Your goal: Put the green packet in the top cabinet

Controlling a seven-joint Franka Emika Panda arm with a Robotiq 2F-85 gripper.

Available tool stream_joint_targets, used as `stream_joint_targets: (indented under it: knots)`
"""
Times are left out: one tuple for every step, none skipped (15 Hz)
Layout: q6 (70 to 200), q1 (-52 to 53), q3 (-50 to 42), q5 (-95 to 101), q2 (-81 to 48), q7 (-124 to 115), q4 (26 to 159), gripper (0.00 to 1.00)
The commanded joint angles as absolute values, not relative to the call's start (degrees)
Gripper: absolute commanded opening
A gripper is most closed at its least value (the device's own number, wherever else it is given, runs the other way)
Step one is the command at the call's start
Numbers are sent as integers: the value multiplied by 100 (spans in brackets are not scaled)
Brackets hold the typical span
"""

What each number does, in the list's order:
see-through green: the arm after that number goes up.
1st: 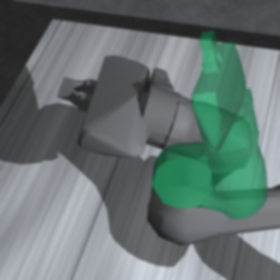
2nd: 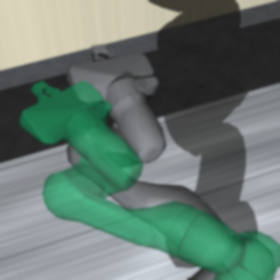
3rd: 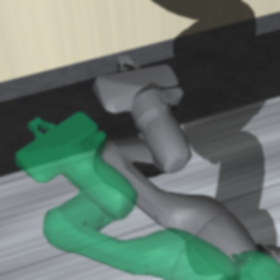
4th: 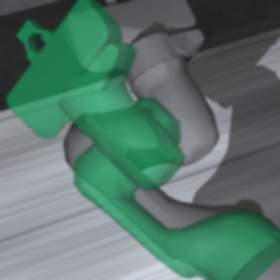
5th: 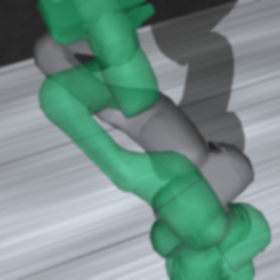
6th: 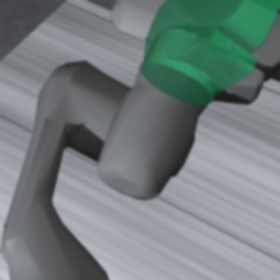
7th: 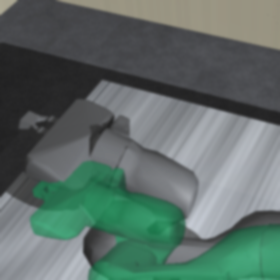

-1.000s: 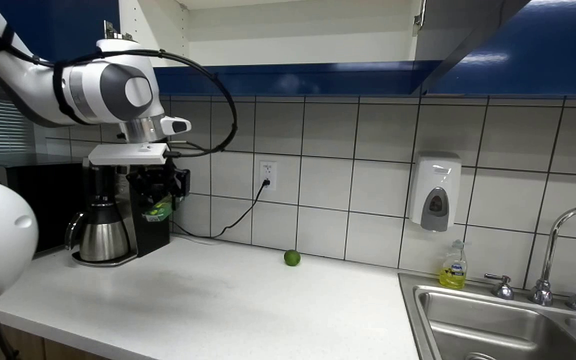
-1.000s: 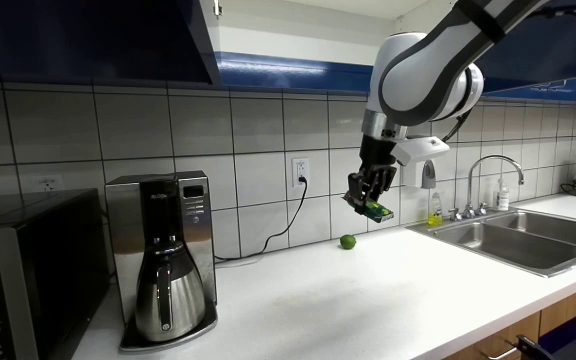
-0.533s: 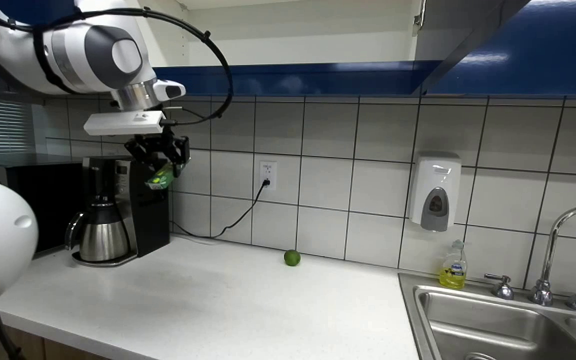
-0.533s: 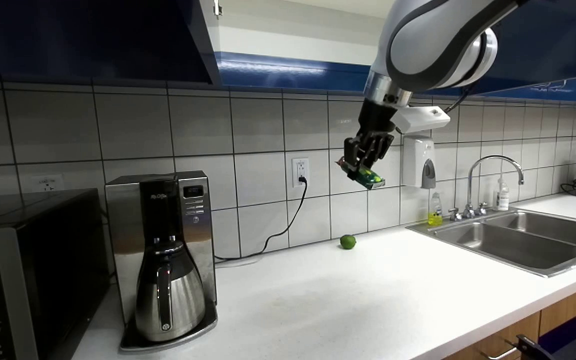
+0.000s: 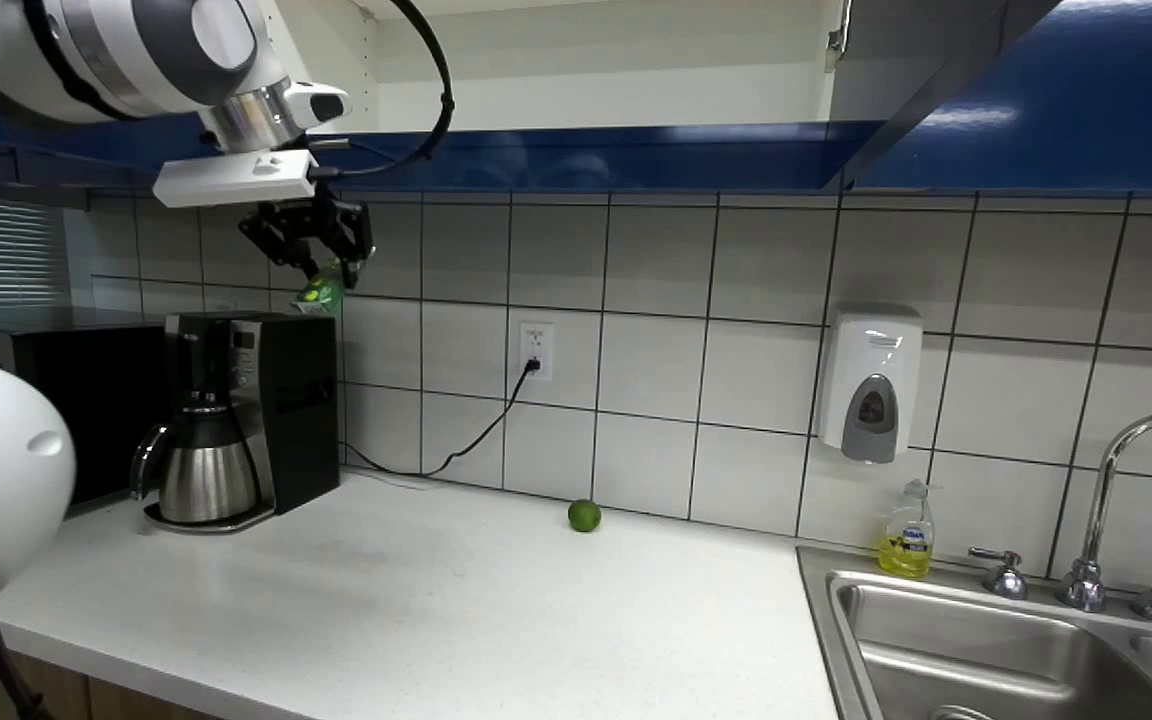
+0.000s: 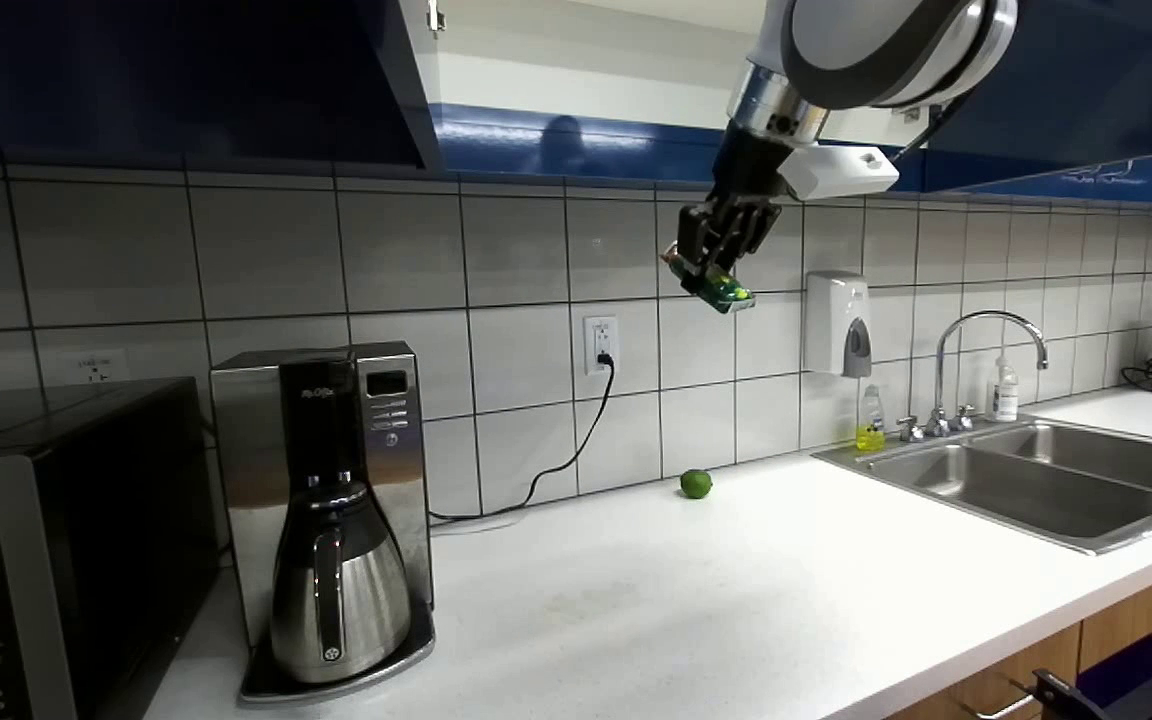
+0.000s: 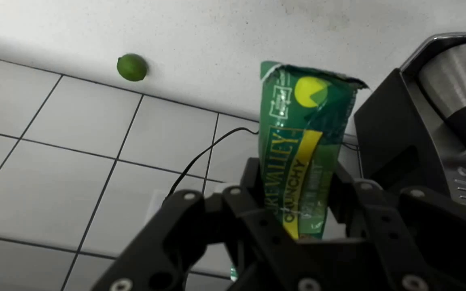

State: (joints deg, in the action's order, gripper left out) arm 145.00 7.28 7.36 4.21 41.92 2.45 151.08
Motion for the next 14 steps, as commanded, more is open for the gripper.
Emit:
stream_joint_targets:
  knots:
    - [14276,517,936,659,4423,29,14858,16]
    - [14266,512,948,671,4436,33,14799,16]
    - [14259,496,978,688,4448,15,14735,16]
    - [14230,497,1006,701,4460,18,14666,16]
    - [14217,472,1062,729,4498,-18,14608,16]
    - [14204,459,1093,746,4512,-42,14541,16]
    - [14175,444,1099,769,4502,-51,14449,16]
    - [14138,399,1130,808,4471,-95,14334,16]
    - [14103,355,1160,849,4453,-134,14243,16]
    - [14075,322,1169,887,4429,-152,14154,16]
    - [14046,282,1181,920,4394,-170,14049,16]
    - [14042,244,1176,942,4366,-176,13960,16]
    - [14021,180,1193,979,4332,-203,13866,16]
    - [14029,88,1232,1055,4302,-247,13781,16]
